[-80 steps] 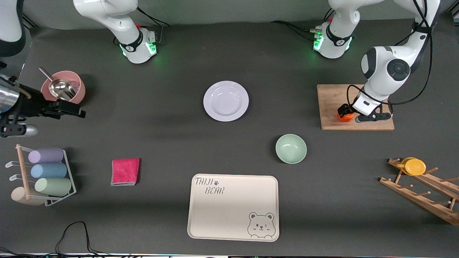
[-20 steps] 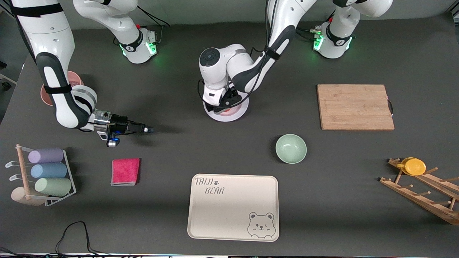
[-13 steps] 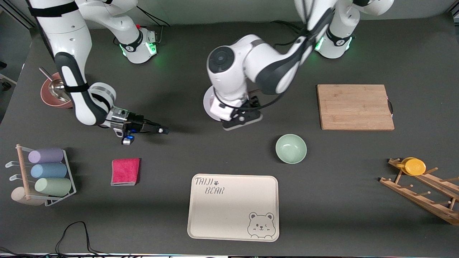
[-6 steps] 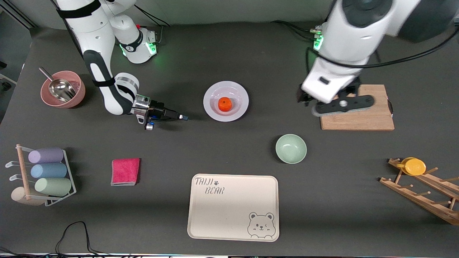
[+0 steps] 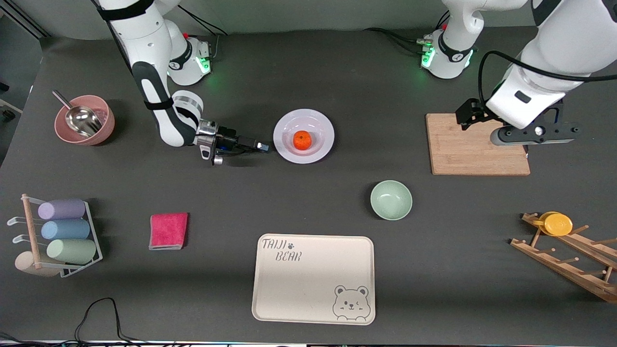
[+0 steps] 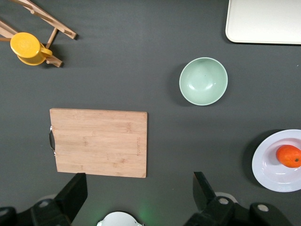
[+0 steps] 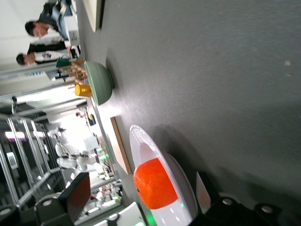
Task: Place orange and plate with both arms
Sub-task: 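Move the right gripper to the rim of the white plate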
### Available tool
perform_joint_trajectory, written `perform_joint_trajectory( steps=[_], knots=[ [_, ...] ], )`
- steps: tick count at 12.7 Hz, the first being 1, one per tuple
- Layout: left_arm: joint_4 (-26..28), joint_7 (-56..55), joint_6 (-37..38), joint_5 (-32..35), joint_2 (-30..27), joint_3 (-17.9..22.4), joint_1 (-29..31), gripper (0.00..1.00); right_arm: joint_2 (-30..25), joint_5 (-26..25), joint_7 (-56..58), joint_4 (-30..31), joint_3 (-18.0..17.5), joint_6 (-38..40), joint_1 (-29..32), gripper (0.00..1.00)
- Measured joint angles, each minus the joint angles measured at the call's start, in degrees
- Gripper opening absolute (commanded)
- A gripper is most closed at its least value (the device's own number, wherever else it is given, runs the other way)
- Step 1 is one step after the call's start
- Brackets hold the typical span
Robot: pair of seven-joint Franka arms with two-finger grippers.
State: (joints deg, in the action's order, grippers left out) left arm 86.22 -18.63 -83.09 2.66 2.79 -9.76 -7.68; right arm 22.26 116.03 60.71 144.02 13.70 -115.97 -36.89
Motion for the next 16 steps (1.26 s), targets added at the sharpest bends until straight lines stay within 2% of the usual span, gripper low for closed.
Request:
perform_joint_trajectory(
  steps=[3, 7, 13, 16],
  knots=[
    [3.2, 0.0, -2.2, 0.0, -1.4, 0.0, 0.0, 1.0, 0.6, 1.2, 4.9, 0.0, 0.0, 0.0, -1.0, 1.0],
    [3.4, 0.0, -2.4, 0.0, -1.5, 0.0, 0.1, 1.0, 0.8, 6.2, 7.4, 0.0, 0.0, 0.2, -4.7, 1.0],
    [3.4, 0.0, -2.4, -0.1, -1.5, 0.0, 0.1, 1.0, 2.2, 8.6, 13.7, 0.0, 0.0, 0.2, -7.1, 0.99],
    [3.4, 0.0, -2.4, -0.1, -1.5, 0.0, 0.1, 1.0, 3.0, 11.3, 16.1, 0.0, 0.0, 0.3, -7.8, 0.98]
  ],
)
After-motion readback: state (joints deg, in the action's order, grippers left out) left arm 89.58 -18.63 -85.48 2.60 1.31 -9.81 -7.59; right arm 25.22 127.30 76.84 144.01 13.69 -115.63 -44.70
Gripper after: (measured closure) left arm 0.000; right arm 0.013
